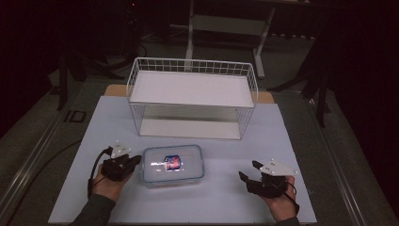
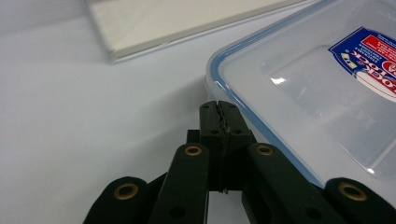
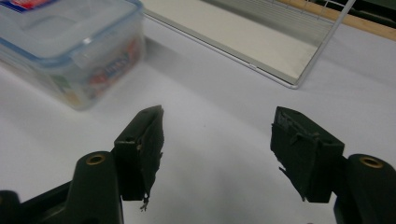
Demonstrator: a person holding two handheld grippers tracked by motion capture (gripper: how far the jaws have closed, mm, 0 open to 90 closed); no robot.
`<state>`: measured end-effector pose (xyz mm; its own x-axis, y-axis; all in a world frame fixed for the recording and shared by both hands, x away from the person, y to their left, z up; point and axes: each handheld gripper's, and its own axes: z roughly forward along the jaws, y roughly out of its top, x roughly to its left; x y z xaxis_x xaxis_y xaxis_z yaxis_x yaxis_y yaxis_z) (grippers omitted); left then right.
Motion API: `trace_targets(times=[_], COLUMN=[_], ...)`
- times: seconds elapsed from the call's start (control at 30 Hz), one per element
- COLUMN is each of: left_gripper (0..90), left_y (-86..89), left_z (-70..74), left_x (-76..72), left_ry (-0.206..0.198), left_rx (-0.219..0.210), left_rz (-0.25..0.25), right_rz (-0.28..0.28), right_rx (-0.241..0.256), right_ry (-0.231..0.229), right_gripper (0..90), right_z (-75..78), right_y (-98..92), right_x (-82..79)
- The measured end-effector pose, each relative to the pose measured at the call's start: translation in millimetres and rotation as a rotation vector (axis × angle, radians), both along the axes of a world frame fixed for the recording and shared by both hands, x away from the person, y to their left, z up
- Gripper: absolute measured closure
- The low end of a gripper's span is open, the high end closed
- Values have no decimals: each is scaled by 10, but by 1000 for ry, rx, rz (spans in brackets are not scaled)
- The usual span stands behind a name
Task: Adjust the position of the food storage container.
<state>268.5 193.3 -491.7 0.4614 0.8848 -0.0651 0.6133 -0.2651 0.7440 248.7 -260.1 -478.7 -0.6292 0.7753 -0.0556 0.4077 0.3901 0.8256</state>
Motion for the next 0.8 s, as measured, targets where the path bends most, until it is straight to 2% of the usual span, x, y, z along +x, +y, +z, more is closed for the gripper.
trace_targets(times=[0.03, 0.1, 0.2, 0.3, 0.37, 0.47, 0.53, 0.7, 0.8], left_gripper=[897, 897, 897, 896, 896, 886, 821, 747, 673], left_y=[0, -130, -224, -250, -299, -287, -256, -144, -76], left_z=[0, -4, -7, -9, -25, -29, -18, 39, 59], left_x=[0, 73, 135, 154, 194, 202, 196, 158, 110], left_ry=[0, -3, 1, 0, -4, -3, -10, -32, -41], left_rx=[0, -5, -17, -21, -38, -37, -41, -74, -101], left_rz=[0, -11, -23, -24, -25, -25, -15, 19, 8], right_rz=[0, -1, -2, -2, -3, -4, -5, -9, -11], right_rx=[2, 6, 8, 9, 9, 11, 12, 13, 15], right_ry=[1, 3, 2, 3, 3, 1, 2, 1, 2], right_gripper=[342, 342, 342, 342, 342, 342, 345, 349, 349], right_z=[0, 0, 4, 4, 3, 7, 5, 5, 5], right_y=[-4, -8, -12, -14, -15, -17, -20, -30, -32], right_x=[1, 2, -1, 1, 1, -1, 1, 2, 3])
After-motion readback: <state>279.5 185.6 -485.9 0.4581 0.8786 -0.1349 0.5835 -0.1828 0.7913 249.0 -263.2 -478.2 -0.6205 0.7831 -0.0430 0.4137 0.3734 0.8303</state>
